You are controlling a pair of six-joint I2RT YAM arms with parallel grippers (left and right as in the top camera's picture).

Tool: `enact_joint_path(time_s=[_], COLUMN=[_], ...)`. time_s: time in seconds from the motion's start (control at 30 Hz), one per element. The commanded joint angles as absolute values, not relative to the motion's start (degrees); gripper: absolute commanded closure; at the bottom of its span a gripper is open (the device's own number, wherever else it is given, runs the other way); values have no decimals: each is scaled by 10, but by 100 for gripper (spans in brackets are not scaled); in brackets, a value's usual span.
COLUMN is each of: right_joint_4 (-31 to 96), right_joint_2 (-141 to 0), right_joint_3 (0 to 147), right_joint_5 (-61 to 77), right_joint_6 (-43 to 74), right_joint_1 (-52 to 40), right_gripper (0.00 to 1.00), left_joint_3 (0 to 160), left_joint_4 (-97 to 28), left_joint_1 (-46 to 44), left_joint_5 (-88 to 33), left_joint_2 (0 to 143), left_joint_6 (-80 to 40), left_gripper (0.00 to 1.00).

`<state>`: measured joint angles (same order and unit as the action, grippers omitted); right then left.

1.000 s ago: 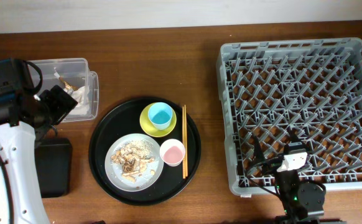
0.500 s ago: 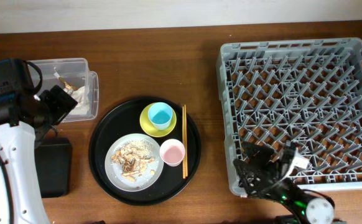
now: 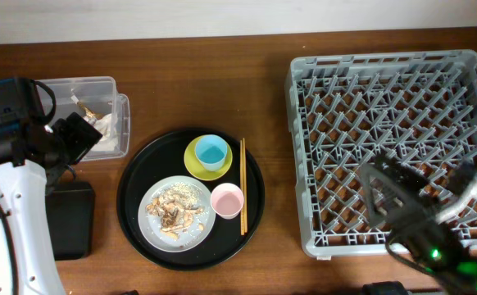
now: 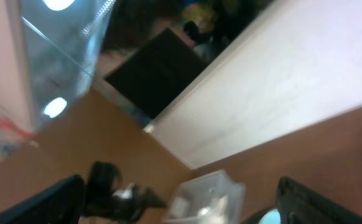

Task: Sort waste into correct bins and load items into the dishwasher rack
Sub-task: 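Reach the right gripper to the pink cup and grasp it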

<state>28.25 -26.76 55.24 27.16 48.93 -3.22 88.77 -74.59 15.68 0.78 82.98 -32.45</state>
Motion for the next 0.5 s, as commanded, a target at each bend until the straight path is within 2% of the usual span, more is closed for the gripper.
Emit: enact_joint_path(time_s=[0.0,0.1,0.17,0.23,0.33,0.47], right_joint_4=[482,657,782,846,913,919], right_joint_2=[-469,-605,-711,-776,-859,-936], right_joint_3=[769,931,1063,1138,1216,1221], right_joint_5=[296,257,168,101,3,-7], right_joint_6=[211,161,161,166,212,232], right_joint_1=[-37,-75,-147,-216,-337,-452], right_gripper=[2,2,2,2,1,2], left_joint_3=[889,889,889,889,889,889], left_joint_4=[-747,-747,-747,-747,-747,-747], left_joint_1=[158,158,158,158,158,158], left_joint_5=[9,9,9,9,9,9], left_joint_2=[830,830,830,830,830,830], left_joint_6=[-328,-328,-328,-328,-328,-328], left_gripper=[1,1,1,1,1,1])
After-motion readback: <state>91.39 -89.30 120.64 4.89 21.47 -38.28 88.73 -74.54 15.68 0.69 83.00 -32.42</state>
